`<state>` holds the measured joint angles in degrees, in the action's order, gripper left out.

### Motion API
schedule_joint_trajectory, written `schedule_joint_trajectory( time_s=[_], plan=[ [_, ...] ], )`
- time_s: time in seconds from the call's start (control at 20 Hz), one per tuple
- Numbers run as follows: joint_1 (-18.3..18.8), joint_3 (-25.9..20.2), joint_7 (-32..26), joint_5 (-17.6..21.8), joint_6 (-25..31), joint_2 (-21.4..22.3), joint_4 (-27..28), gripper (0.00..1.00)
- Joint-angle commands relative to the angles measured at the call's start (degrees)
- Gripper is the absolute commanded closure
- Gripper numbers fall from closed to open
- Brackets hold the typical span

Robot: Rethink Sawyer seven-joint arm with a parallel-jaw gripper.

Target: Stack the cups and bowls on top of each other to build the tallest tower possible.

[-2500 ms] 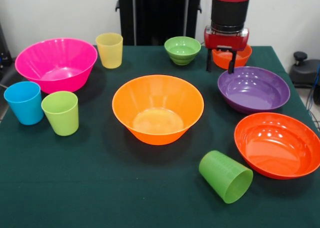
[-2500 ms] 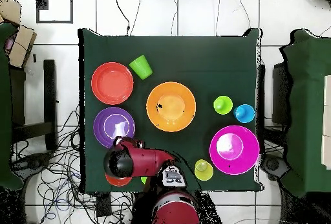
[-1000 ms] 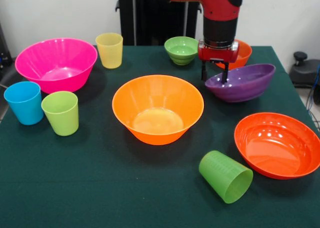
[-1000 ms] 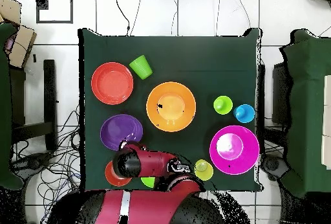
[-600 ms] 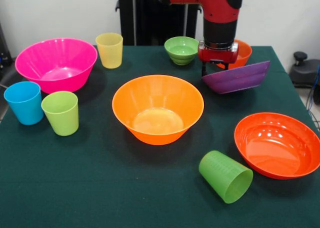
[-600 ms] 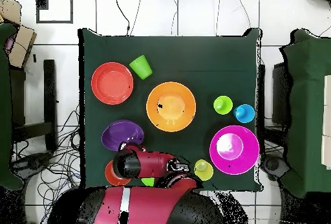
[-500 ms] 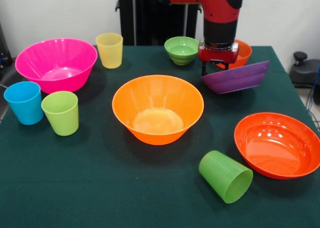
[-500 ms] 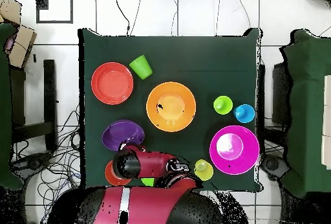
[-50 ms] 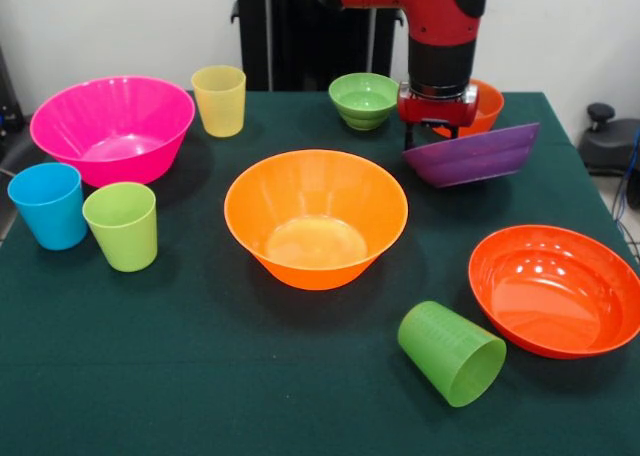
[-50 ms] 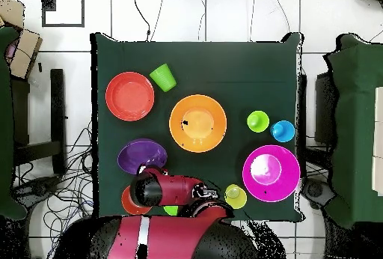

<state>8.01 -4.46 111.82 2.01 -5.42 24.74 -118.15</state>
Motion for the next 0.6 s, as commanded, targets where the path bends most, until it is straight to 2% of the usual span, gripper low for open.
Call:
schedule_joint_trajectory(
  time_s=[0.05, 0.3, 0.45, 0.6],
  plan=[
    [0.6, -4.2, 7.0, 0.5, 1.1, 0.4, 2.7, 0.00],
    [2.3, -5.8, 8.5, -0.8, 2.4, 3.1, 1.2, 0.00],
    [3.6, -7.0, 10.2, -1.1, 1.0, 4.7, -0.5, 0.00],
    [3.1, -6.2, 10.4, -2.4, 3.5, 8.2, -1.5, 0.00]
  ],
)
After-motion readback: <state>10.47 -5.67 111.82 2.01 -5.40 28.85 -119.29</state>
